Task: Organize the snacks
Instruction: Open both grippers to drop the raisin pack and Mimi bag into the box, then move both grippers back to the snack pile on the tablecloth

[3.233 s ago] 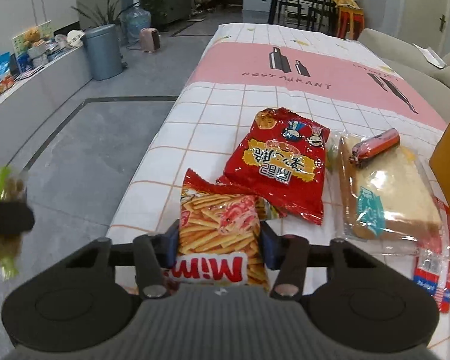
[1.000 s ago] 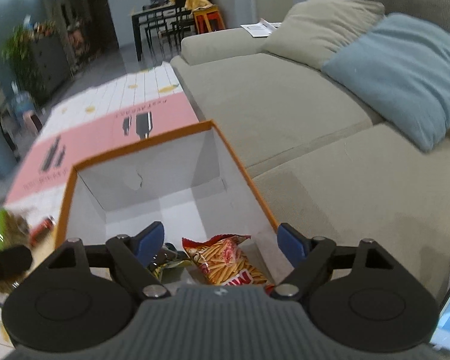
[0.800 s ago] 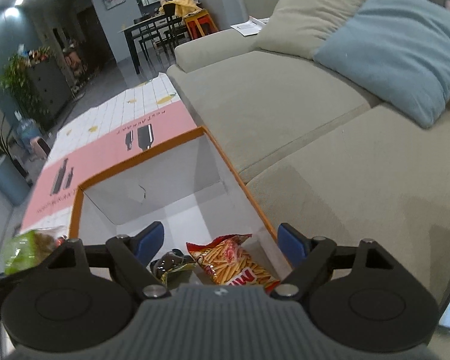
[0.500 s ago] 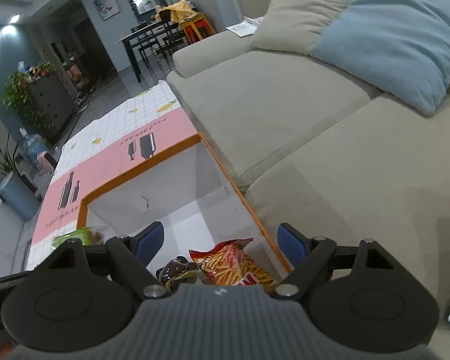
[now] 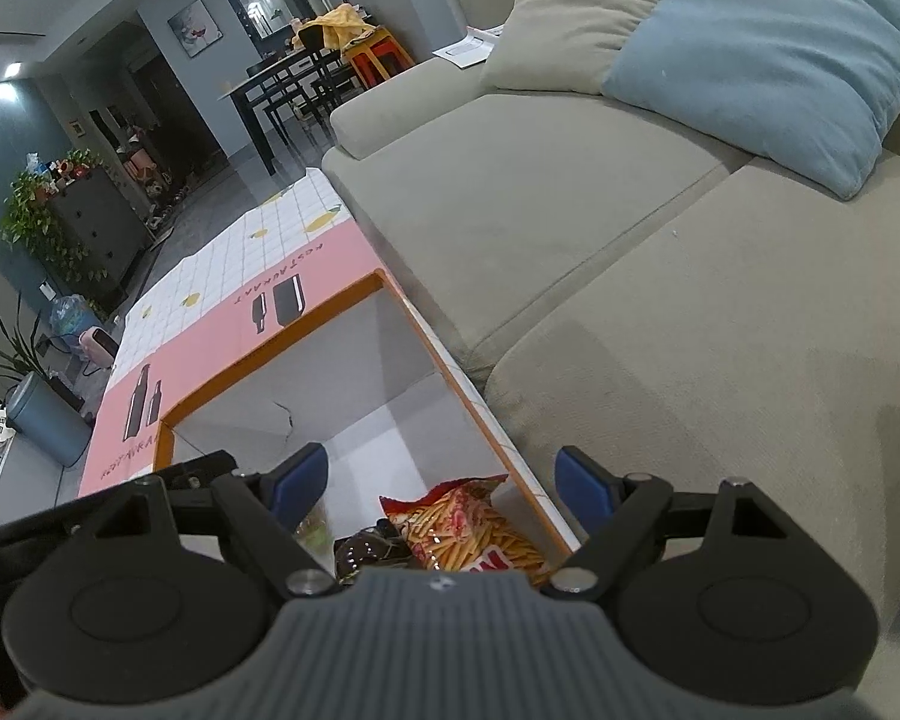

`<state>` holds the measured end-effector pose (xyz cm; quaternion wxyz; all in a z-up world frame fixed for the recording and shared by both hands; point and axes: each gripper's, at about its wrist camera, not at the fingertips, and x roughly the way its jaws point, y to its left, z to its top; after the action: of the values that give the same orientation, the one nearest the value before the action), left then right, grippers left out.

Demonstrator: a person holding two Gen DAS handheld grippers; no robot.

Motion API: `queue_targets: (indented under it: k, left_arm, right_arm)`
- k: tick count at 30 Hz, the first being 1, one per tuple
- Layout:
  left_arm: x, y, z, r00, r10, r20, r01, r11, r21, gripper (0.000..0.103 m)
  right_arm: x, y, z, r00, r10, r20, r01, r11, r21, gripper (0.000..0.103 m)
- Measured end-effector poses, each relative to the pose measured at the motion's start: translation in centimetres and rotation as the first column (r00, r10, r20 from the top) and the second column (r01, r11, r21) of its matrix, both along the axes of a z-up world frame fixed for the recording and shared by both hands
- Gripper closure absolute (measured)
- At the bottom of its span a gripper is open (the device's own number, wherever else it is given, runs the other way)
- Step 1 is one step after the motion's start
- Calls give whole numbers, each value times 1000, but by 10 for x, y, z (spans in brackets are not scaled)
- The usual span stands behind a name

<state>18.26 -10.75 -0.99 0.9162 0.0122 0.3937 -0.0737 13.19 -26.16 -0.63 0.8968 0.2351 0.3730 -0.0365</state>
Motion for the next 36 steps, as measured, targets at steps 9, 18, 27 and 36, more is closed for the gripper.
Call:
queue_targets:
  k: [9, 18, 27, 36]
  left_arm:
    - [-12, 20, 20, 1000, 21, 8, -21, 1000, -13, 16]
    - [-34, 57, 46, 994, 102, 37, -100, 994, -36, 16]
    - [-58, 94, 71, 987, 146, 65, -144, 989, -39, 16]
    - [-81, 147, 75, 975, 217, 56, -215, 976, -31, 16]
  right_arm:
    - [-3, 19, 11, 997, 53, 48, -51, 998, -45, 22]
    - [-13, 43, 22, 990, 107, 95, -99, 991, -90, 22]
    - [-29, 62, 37, 977, 136, 162, -127, 990, -64, 22]
    - [-46, 108, 55, 927, 241, 286, -256, 966, 16, 22]
